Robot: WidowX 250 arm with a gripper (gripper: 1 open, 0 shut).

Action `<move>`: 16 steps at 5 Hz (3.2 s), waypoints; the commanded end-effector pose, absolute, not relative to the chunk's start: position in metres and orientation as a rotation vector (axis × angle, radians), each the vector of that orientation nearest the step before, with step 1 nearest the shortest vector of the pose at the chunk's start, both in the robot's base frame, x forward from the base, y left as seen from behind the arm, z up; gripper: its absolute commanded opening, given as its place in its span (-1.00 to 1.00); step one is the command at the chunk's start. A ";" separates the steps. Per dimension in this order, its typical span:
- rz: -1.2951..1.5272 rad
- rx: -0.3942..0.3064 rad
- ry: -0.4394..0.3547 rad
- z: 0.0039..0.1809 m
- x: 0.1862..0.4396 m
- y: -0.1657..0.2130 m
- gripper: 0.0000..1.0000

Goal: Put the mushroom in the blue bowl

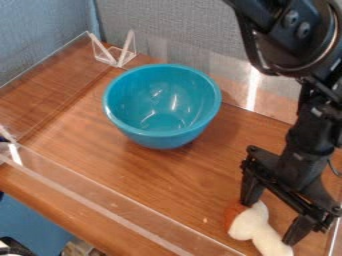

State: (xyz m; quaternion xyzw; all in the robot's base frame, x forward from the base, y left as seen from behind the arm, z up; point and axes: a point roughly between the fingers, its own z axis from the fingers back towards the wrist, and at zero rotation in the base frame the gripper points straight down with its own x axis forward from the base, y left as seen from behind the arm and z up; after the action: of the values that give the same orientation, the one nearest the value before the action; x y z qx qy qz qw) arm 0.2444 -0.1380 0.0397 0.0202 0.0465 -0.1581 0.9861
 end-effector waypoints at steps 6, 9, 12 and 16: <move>-0.292 0.064 0.103 0.013 0.248 -0.133 1.00; -0.289 0.066 0.115 0.007 0.243 -0.136 1.00; -0.286 0.070 0.128 0.002 0.238 -0.140 1.00; -0.265 0.067 0.129 0.018 0.241 -0.131 -1.00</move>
State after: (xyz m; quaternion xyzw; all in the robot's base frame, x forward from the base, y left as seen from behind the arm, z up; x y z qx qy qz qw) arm 0.2463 -0.1353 0.0191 0.0305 0.0563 -0.1337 0.9889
